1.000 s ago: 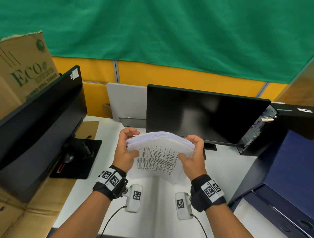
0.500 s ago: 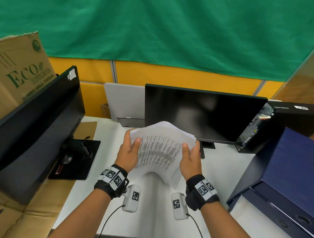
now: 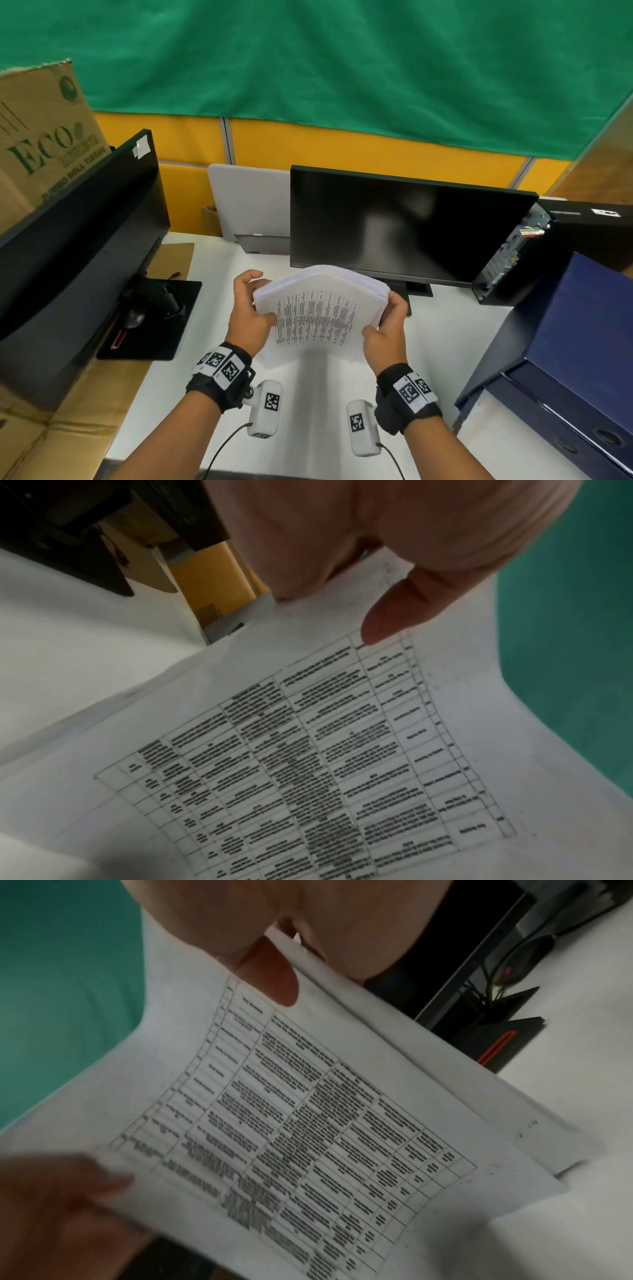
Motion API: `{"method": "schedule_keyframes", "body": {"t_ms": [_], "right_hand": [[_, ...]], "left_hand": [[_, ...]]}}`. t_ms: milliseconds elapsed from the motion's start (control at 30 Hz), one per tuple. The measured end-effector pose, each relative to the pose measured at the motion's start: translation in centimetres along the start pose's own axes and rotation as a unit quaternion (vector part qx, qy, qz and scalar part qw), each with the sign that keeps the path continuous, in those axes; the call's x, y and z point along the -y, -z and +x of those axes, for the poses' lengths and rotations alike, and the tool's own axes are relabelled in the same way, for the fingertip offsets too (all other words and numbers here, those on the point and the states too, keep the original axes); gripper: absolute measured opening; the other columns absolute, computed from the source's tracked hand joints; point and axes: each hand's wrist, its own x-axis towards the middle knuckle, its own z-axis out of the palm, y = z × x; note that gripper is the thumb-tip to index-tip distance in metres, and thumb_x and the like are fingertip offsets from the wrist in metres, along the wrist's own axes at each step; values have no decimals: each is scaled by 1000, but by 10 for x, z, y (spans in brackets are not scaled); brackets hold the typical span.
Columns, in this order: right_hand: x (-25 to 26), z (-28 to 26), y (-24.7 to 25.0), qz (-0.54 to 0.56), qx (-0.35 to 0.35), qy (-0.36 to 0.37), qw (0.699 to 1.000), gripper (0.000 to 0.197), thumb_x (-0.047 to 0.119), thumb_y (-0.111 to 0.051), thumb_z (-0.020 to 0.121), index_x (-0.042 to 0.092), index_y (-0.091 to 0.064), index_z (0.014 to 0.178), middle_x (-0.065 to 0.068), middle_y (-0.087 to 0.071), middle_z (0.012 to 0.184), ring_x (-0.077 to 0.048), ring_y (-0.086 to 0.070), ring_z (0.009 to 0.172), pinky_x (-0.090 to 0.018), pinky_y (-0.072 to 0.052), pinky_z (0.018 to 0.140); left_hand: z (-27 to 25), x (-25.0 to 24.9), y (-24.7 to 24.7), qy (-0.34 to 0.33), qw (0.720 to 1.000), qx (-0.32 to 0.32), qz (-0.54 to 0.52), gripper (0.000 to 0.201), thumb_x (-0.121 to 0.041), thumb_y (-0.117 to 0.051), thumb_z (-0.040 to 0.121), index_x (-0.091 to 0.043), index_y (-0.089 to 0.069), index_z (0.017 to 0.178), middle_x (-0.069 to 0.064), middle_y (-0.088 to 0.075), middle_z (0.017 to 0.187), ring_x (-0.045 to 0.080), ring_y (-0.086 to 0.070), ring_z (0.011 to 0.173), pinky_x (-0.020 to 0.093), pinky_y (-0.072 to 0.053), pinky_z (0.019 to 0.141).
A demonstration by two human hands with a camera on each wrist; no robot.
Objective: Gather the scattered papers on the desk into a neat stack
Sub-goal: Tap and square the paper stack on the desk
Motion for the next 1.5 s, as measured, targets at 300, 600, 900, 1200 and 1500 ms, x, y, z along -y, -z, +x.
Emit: {"method": "schedule_keyframes", "body": {"t_ms": [300,600,900,1200,1500], "right_hand": [[-18,10,4,-42,17,-28,999,45,17,-63,88,14,-42,128,7,-52,115,-7,-58,107,-2,-43,77],[3,14,6,-138,21,3,990,22,9,-50,96,20,-48,115,6,-59,105,-5,-58,94,-2,-44,67],[63,27,3,-384,107,283,872,28,8,-50,83,18,-65,104,-1,-68,98,-22,-59,93,-35,-49,87],[25,21,55,-253,-119,126,952,86,45,-77,72,26,-31,142,4,-36,148,-13,-34,135,-35,-25,113],[-12,9,65,59,31,-120,991,23,26,-71,84,22,-68,107,6,-76,101,-15,-71,96,-37,-53,88]], "left_hand": [[25,38,-4,55,990,31,126,13,-10,-57,92,-20,-60,100,-3,-65,105,24,-62,99,23,-50,73],[18,20,-3,82,994,-35,66,56,-11,-70,84,-19,-41,132,4,-58,126,23,-55,117,43,-46,101],[22,-52,-2,-147,898,163,382,49,-21,-71,84,-30,-48,126,-4,-65,120,16,-63,107,29,-54,89],[15,-24,41,-16,976,55,211,22,-4,-66,85,-13,-69,105,5,-72,96,22,-67,93,41,-53,88],[1,8,48,83,994,64,40,37,-2,-69,81,-21,-65,113,5,-73,106,19,-69,99,41,-53,86]]}}
